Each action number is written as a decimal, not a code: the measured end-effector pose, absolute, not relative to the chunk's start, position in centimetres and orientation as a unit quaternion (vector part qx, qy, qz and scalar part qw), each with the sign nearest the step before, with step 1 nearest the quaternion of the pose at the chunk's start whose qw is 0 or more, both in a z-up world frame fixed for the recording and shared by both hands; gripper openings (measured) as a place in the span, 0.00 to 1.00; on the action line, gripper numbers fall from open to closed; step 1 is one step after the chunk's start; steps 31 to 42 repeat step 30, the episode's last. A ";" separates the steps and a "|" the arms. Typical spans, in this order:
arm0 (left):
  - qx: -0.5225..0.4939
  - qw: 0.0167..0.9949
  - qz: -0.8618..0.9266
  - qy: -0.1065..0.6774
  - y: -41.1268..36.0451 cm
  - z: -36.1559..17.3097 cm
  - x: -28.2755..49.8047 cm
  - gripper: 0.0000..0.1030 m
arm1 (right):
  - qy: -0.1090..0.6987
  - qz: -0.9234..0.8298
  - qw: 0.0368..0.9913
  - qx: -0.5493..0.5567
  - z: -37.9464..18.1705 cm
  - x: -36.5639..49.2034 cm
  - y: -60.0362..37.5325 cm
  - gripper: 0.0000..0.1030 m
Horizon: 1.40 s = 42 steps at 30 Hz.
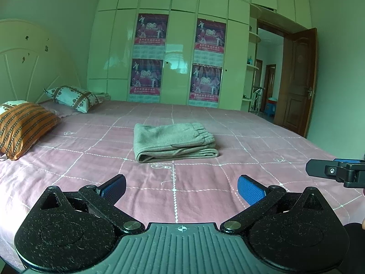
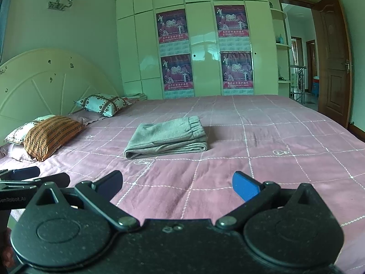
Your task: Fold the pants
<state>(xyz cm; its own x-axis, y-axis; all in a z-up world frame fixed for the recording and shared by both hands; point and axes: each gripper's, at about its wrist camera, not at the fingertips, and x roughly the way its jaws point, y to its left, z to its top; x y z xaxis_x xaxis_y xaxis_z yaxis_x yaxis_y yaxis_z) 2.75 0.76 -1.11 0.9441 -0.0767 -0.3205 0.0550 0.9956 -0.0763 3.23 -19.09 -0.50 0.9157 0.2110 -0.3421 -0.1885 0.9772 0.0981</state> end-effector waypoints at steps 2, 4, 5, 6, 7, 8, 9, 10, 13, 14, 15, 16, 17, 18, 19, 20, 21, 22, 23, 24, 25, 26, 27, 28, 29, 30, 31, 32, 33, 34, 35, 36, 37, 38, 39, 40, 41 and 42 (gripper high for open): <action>-0.034 0.985 -0.034 0.163 0.8 -1.1 2.7 1.00 | 0.176 0.104 0.978 0.033 -0.5 3.2 -19.3 0.94; -0.033 0.985 -0.034 0.164 0.8 -1.1 2.7 1.00 | 0.177 0.104 0.978 0.032 -0.6 3.2 -19.3 0.94; -0.033 0.986 -0.033 0.163 0.8 -1.1 2.6 1.00 | 0.177 0.104 0.978 0.033 -0.6 3.2 -19.4 0.94; -0.033 0.986 -0.034 0.163 0.9 -1.1 2.6 1.00 | 0.176 0.105 0.978 0.032 -0.6 3.1 -19.4 0.94; -0.033 0.985 -0.034 0.164 0.9 -1.1 2.6 1.00 | 0.176 0.105 0.978 0.032 -0.6 3.1 -19.4 0.94; -0.034 0.985 -0.035 0.164 0.9 -1.2 2.6 1.00 | 0.176 0.105 0.978 0.032 -0.6 3.1 -19.4 0.94; -0.036 0.985 -0.036 0.165 0.9 -1.2 2.5 1.00 | 0.177 0.105 0.978 0.033 -0.6 3.2 -19.4 0.94; -0.036 0.985 -0.036 0.166 1.0 -1.2 2.5 1.00 | 0.177 0.105 0.978 0.032 -0.6 3.1 -19.4 0.94; -0.036 0.985 -0.038 0.167 1.0 -1.2 2.4 1.00 | 0.177 0.105 0.978 0.032 -0.6 3.1 -19.3 0.94; -0.037 0.985 -0.039 0.166 1.0 -1.1 2.4 1.00 | 0.177 0.105 0.978 0.033 -0.6 3.1 -19.3 0.94; -0.037 0.985 -0.041 0.166 1.0 -1.1 2.4 1.00 | 0.178 0.106 0.978 0.032 -0.6 3.1 -19.4 0.94; -0.036 0.985 -0.042 0.165 1.0 -1.1 2.4 1.00 | 0.178 0.106 0.978 0.031 -0.6 3.0 -19.4 0.94; -0.036 0.985 -0.044 0.164 1.0 -1.1 2.4 1.00 | 0.179 0.107 0.977 0.031 -0.6 3.1 -19.5 0.94; -0.036 0.985 -0.045 0.163 1.1 -1.2 2.4 1.00 | 0.180 0.109 0.977 0.030 -0.7 3.1 -19.5 0.94; -0.033 0.986 -0.043 0.160 1.0 -1.2 2.4 1.00 | 0.180 0.109 0.977 0.028 -0.7 3.1 -19.6 0.94; -0.028 0.986 -0.041 0.158 1.0 -1.3 2.4 1.00 | 0.180 0.110 0.977 0.027 -0.7 3.0 -19.6 0.94; -0.024 0.987 -0.037 0.155 0.9 -1.3 2.3 1.00 | 0.181 0.110 0.977 0.027 -0.7 3.1 -19.6 0.94; -0.021 0.988 -0.032 0.152 0.9 -1.3 2.3 1.00 | 0.180 0.109 0.977 0.028 -0.7 3.0 -19.5 0.94; -0.020 0.988 -0.029 0.150 0.9 -1.2 2.2 1.00 | 0.179 0.109 0.977 0.028 -0.7 2.9 -19.6 0.94; -0.020 0.989 -0.026 0.148 0.9 -1.2 2.2 1.00 | 0.180 0.109 0.977 0.028 -0.6 3.1 -19.6 0.94; -0.020 0.989 -0.025 0.145 0.9 -1.2 2.1 1.00 | 0.179 0.110 0.977 0.028 -0.6 3.1 -19.7 0.94; -0.021 0.989 -0.026 0.144 1.0 -1.2 2.1 1.00 | 0.179 0.109 0.977 0.029 -0.7 3.0 -19.7 0.94; -0.022 0.989 -0.026 0.142 1.0 -1.2 2.1 1.00 | 0.179 0.110 0.977 0.029 -0.7 3.1 -19.8 0.94; -0.023 0.989 -0.027 0.141 1.0 -1.1 2.1 1.00 | 0.180 0.110 0.977 0.028 -0.7 3.1 -19.8 0.94; -0.024 0.990 -0.028 0.139 1.0 -1.1 2.1 1.00 | 0.180 0.111 0.977 0.027 -0.7 3.1 -19.8 0.94; -0.024 0.990 -0.026 0.137 1.0 -1.1 2.0 1.00 | 0.180 0.111 0.977 0.027 -0.7 3.1 -19.9 0.94; -0.024 0.990 -0.026 0.137 1.0 -1.1 2.0 1.00 | 0.180 0.111 0.977 0.027 -0.7 3.1 -19.9 0.94; -0.024 0.990 -0.026 0.137 1.0 -1.1 2.0 1.00 | 0.180 0.111 0.977 0.027 -0.7 3.1 -19.9 0.94; -0.024 0.990 -0.026 0.137 1.0 -1.1 2.0 1.00 | 0.180 0.111 0.977 0.027 -0.7 3.1 -19.9 0.94; -0.024 0.990 -0.026 0.137 1.0 -1.1 2.0 1.00 | 0.180 0.111 0.977 0.027 -0.7 3.1 -19.9 0.94; -0.024 0.990 -0.026 0.137 1.0 -1.1 2.0 1.00 | 0.180 0.111 0.977 0.027 -0.7 3.1 -19.9 0.94; -0.024 0.990 -0.026 0.137 1.0 -1.1 2.0 1.00 | 0.180 0.111 0.977 0.027 -0.7 3.1 -19.9 0.94; -0.024 0.990 -0.026 0.137 1.0 -1.1 2.0 1.00 | 0.180 0.111 0.977 0.027 -0.7 3.1 -19.9 0.94; -0.024 0.990 -0.026 0.137 1.0 -1.1 2.0 1.00 | 0.180 0.111 0.977 0.027 -0.7 3.1 -19.9 0.94; -0.024 0.990 -0.026 0.137 1.0 -1.1 2.0 1.00 | 0.180 0.111 0.977 0.027 -0.7 3.1 -19.9 0.94; -0.024 0.990 -0.026 0.137 1.0 -1.1 2.0 1.00 | 0.180 0.111 0.977 0.027 -0.7 3.1 -19.9 0.94; -0.024 0.990 -0.026 0.137 1.0 -1.1 2.0 1.00 | 0.180 0.111 0.977 0.027 -0.7 3.1 -19.9 0.94; -0.024 0.990 -0.026 0.137 1.0 -1.1 2.0 1.00 | 0.180 0.111 0.977 0.027 -0.7 3.1 -19.9 0.94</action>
